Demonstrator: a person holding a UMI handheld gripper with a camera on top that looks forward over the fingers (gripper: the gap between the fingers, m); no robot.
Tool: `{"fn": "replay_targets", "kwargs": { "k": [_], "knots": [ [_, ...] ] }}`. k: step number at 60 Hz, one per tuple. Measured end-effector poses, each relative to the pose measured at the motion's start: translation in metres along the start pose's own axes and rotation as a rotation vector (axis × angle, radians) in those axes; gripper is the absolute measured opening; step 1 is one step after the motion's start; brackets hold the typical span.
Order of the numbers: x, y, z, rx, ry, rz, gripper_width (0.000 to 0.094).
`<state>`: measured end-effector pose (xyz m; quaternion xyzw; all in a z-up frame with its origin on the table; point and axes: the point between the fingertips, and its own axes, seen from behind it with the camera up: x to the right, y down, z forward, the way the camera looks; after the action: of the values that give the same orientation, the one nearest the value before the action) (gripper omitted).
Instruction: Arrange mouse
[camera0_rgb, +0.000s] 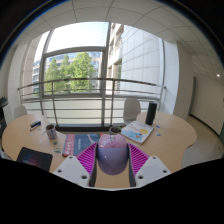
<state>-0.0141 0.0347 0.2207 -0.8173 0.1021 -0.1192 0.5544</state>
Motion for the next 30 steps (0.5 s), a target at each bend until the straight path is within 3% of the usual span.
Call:
{"fn": "replay_targets", "kwargs": {
  "k": [7,11,16,23,30],
  "knots": [
    [-0.090,-0.064,-0.042,0.108,-0.074,0.031,0.0446],
    [-0.148,-0.069,-0.061,0.129,-0.142,0.032,0.0446],
    [-0.227,-0.051,-0.062,0.094,-0.217,0.014,0.0446],
    [-0.344,0.032,-0.028,-0.015,-0.289,-0.011,0.0446],
    [-0.409,0.117,0.002,-0.159,-0.321,-0.041,0.0448]
  ]
}}
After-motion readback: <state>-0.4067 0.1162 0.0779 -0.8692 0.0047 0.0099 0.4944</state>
